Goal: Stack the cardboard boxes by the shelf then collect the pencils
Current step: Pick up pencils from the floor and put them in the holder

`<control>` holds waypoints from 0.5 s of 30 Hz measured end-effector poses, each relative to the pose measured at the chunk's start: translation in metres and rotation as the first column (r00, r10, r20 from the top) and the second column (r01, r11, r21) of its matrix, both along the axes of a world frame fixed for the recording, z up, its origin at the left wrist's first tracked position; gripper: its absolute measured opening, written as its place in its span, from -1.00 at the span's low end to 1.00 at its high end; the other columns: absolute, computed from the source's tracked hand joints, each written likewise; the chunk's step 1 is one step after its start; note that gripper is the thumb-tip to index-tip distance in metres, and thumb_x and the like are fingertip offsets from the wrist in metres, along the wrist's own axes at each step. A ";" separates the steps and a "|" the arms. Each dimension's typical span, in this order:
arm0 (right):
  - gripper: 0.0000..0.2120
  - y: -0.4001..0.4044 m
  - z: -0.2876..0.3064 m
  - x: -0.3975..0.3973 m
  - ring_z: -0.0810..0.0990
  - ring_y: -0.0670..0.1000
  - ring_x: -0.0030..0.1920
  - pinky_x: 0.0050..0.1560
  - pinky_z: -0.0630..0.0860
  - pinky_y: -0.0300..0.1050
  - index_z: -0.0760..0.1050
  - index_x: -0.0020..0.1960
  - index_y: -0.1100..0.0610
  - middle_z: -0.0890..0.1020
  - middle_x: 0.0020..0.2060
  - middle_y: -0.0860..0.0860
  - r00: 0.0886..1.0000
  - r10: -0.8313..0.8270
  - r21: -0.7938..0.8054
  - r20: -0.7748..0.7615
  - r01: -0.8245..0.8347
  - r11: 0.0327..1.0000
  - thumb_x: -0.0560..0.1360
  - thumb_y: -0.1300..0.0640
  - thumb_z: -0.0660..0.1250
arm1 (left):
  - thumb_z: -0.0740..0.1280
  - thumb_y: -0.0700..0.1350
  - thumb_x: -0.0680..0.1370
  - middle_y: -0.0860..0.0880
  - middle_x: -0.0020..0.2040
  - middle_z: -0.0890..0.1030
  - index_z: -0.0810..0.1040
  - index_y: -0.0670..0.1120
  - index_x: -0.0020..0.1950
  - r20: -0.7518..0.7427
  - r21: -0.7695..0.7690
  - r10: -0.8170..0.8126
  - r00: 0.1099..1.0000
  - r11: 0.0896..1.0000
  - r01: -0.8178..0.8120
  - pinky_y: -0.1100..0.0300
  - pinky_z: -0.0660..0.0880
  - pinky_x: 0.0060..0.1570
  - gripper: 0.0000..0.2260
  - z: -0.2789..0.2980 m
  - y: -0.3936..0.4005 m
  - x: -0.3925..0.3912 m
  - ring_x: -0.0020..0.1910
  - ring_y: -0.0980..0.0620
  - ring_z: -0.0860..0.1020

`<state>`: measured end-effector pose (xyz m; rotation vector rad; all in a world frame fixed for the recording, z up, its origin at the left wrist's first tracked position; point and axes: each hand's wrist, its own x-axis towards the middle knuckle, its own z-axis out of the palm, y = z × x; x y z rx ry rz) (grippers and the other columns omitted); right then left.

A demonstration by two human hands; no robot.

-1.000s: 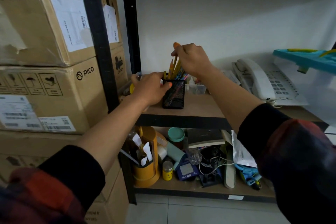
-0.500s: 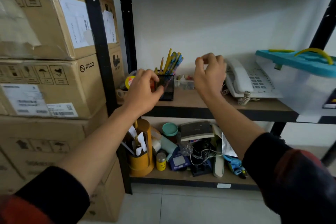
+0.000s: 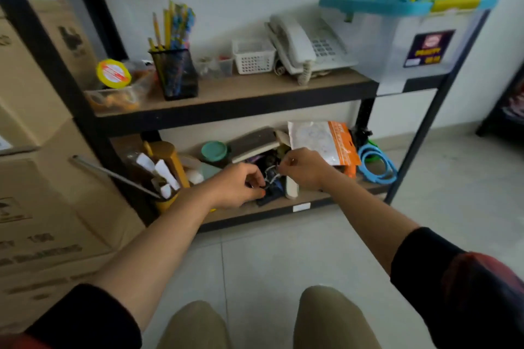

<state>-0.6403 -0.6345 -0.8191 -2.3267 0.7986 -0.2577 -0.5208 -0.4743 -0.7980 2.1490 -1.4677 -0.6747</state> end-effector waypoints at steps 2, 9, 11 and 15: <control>-0.84 -0.012 -0.033 -0.017 0.57 0.04 -0.05 -0.11 0.40 -0.17 0.63 -0.06 0.13 0.64 -0.12 0.06 0.997 -0.051 0.054 -0.063 0.055 0.997 0.53 0.05 0.34 | 0.43 -0.09 0.53 0.06 -0.08 0.60 0.58 -0.05 0.07 -0.023 0.054 -0.037 0.999 0.998 0.039 0.25 0.49 -0.16 -0.85 -0.032 -0.021 -0.006 -0.12 0.12 0.57; -0.97 -0.035 -0.155 -0.089 0.49 -0.02 -0.13 -0.09 0.40 -0.20 0.56 -0.09 -0.03 0.54 -0.11 -0.06 0.936 -0.067 0.147 -0.345 0.124 0.981 0.53 0.05 0.38 | 0.42 -0.05 0.52 0.08 0.00 0.59 0.57 0.02 0.03 -0.129 0.191 -0.184 0.974 0.960 0.206 0.18 0.51 -0.06 -0.89 -0.158 -0.083 -0.057 -0.07 0.09 0.56; -0.92 -0.035 -0.187 -0.117 0.49 -0.01 -0.08 -0.04 0.38 -0.19 0.58 0.03 0.01 0.52 -0.06 -0.05 0.904 -0.065 0.137 -0.422 0.134 0.982 0.56 0.06 0.35 | 0.40 -0.03 0.53 0.06 0.10 0.57 0.56 0.04 0.09 -0.145 0.256 -0.258 0.955 0.923 0.288 0.17 0.49 0.00 -0.85 -0.191 -0.098 -0.081 0.00 0.07 0.55; -0.80 -0.023 -0.239 -0.184 0.52 0.05 0.12 0.11 0.43 -0.13 0.56 0.16 0.06 0.54 0.02 0.00 0.856 -0.142 0.101 -0.498 0.219 0.970 0.56 0.04 0.34 | 0.36 -0.02 0.56 0.04 0.18 0.51 0.52 0.06 0.15 -0.142 0.341 -0.402 0.904 0.838 0.426 0.14 0.45 0.06 -0.82 -0.242 -0.119 -0.137 0.08 0.02 0.52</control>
